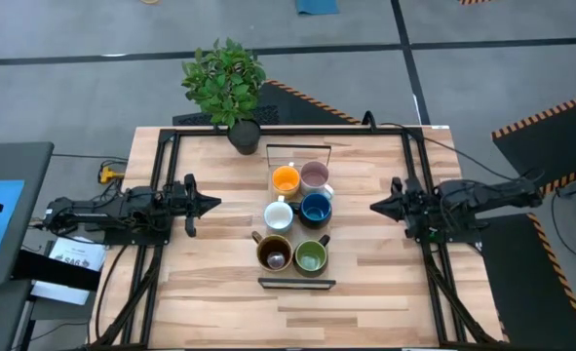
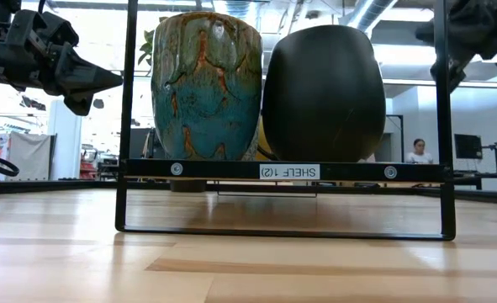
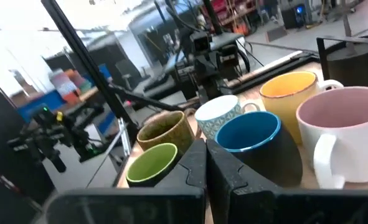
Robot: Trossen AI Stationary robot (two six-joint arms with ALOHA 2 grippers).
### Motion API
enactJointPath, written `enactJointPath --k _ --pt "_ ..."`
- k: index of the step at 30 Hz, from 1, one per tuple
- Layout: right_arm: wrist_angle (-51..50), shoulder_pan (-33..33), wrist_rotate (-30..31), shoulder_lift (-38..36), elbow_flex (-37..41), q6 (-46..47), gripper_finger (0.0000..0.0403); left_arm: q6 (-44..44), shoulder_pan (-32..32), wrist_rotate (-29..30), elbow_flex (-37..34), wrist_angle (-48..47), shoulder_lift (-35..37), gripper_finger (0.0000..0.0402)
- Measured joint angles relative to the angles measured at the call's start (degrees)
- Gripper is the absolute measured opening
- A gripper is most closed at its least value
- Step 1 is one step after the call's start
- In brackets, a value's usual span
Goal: Place coffee mugs
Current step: Return to Home Position
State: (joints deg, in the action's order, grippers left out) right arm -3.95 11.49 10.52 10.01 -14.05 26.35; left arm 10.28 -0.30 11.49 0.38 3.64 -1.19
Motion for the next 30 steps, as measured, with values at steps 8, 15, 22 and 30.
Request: enactJointPath --k 8,15,22,30 --pt "0.39 0.0 0.07 -9.94 7.77 0.33 0.002 0.0 0.0 0.02 0.0 0.0 0.0 0.0" --pt "9.03 -0.15 0.76 -9.97 13.22 -2.34 0.002 0.0 0.0 0.07 0.0 0.0 0.0 0.0" --pt "7.92 -1.99 0.08 -9.93 13.58 -8.89 0.002 0.0 0.0 -0.15 0.0 0.0 0.0 0.0" --pt "6.83 -2.12 -4.59 -9.87 13.6 -12.94 0.002 0.0 0.0 -0.15 0.0 -0.02 0.0 0.0"
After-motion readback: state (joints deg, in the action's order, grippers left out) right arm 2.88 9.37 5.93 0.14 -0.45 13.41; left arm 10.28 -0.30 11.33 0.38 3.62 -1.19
